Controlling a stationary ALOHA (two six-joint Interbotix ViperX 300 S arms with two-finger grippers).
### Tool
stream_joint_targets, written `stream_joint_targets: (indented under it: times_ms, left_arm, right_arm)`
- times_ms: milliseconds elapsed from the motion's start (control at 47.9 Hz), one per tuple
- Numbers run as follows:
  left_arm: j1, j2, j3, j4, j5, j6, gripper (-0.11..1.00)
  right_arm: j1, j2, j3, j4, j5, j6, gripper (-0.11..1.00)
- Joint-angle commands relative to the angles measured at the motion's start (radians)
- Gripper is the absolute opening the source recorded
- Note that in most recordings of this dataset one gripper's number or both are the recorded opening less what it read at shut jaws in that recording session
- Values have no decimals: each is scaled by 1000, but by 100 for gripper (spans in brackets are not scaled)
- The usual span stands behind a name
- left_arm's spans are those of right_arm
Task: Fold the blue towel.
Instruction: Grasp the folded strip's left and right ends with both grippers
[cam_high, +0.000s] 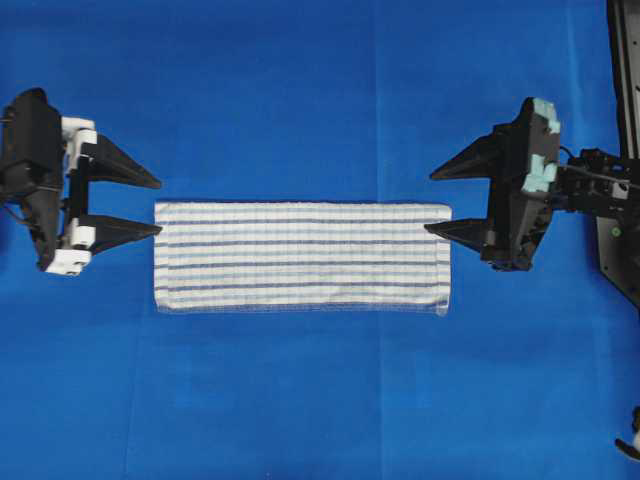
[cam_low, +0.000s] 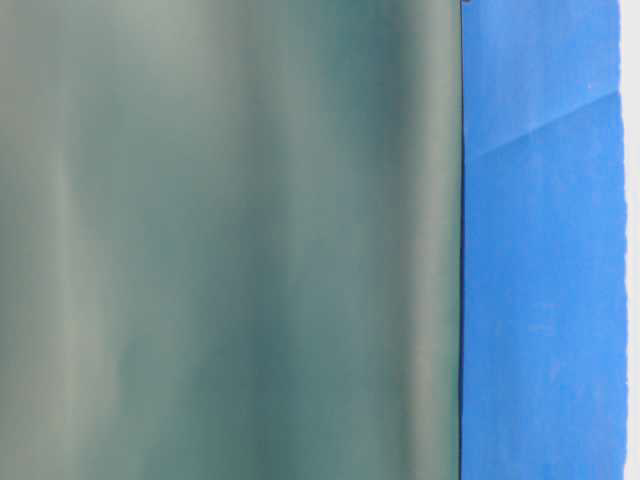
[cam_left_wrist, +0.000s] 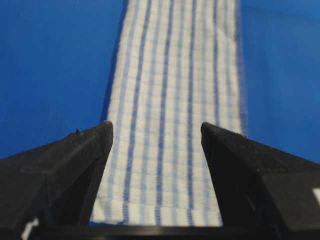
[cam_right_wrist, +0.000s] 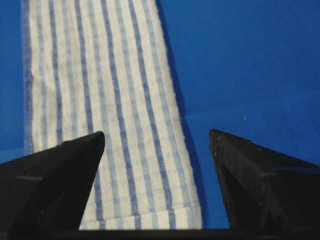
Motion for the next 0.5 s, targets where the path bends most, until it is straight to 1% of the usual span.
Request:
stream_joint_targets:
  times_ms: [0,230,376,480]
  left_arm:
    - [20,74,-28,2,-26,3,65]
    - [60,256,-40,2,-92,5,65]
    - [74,337,-52,2,-117,5,64]
    - [74,373,-52,2,-123,2,60]
  right_arm:
    - [-8,35,-8,0,-31,-2,87]
    - [-14,198,-15,9,-106,2,87]
    - [-18,281,-6,43,-163,5,87]
    - [-18,311,-2,61,-176,5,84]
